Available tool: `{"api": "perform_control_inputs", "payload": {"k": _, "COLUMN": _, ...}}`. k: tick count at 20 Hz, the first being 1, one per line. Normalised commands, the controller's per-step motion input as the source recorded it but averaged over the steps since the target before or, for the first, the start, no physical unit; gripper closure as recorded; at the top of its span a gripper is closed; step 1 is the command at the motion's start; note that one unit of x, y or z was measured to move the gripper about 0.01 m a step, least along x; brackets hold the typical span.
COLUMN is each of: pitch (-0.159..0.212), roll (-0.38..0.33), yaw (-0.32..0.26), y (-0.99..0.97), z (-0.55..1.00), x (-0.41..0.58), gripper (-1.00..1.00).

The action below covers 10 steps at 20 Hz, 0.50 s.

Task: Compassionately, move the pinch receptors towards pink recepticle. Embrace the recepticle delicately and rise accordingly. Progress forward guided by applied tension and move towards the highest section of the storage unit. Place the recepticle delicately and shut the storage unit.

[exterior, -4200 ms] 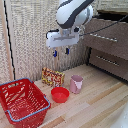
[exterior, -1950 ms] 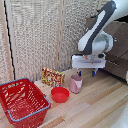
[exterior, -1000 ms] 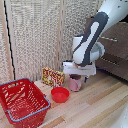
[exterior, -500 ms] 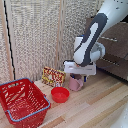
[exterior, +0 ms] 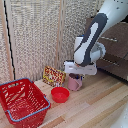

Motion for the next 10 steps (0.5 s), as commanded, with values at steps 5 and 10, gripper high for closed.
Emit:
{"api": "perform_control_inputs", "payload": {"k": 5, "pitch": 0.085, "roll": 0.009, "yaw": 0.0, "y": -0.08, "z": 0.36, "x": -0.044, "gripper": 1.0}}
{"api": "perform_control_inputs", "payload": {"k": 10, "pitch": 0.093, "roll": 0.002, "yaw": 0.005, "y": -0.05, "z": 0.56, "x": -0.001, "gripper": 1.0}}
